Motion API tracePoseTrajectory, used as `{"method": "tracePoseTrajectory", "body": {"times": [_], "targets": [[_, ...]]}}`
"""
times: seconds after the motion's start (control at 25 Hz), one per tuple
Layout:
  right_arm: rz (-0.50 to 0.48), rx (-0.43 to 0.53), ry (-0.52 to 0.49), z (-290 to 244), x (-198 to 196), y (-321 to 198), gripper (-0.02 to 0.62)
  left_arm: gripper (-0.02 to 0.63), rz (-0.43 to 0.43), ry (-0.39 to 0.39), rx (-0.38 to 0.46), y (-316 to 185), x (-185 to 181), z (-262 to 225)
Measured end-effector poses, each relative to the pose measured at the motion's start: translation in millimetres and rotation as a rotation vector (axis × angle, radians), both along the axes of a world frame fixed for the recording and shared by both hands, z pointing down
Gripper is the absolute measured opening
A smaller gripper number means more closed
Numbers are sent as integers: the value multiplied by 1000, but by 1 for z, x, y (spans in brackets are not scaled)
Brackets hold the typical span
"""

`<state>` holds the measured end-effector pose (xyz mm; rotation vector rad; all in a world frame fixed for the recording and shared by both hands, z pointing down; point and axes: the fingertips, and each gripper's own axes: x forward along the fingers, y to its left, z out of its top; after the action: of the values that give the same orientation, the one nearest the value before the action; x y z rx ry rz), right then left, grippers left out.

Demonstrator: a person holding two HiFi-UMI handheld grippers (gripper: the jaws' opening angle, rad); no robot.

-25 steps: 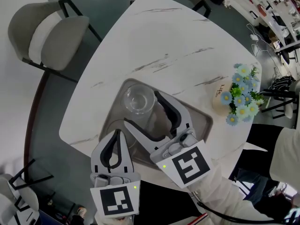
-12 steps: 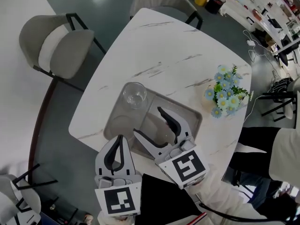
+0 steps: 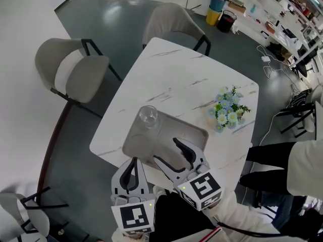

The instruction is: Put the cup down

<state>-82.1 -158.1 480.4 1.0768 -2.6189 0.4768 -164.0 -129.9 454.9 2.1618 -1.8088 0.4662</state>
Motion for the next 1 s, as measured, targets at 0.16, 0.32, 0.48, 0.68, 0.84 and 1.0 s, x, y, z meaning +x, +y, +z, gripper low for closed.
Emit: {"method": "tracePoseTrajectory", "body": {"times": [0.16, 0.32, 0.48, 0.68, 0.84, 1.0], "targets": [[27, -20, -11, -22, 6, 13, 263, 9, 18, -27, -16, 11, -2, -17], [34, -8, -14, -49, 10, 27, 218, 9, 17, -36, -16, 26, -7, -39], [67, 42, -4, -85, 19, 32, 133, 9, 5, -26, -30, 44, -15, -54], [63, 33, -39, -111, 23, 51, 101, 9, 10, -18, -19, 62, -12, -79], [65, 44, -44, -129, 29, 64, 66, 9, 26, -21, 9, 69, -4, -103], [77, 58, -67, -147, 35, 73, 59, 9, 34, -10, 22, 75, 3, -118]]}}
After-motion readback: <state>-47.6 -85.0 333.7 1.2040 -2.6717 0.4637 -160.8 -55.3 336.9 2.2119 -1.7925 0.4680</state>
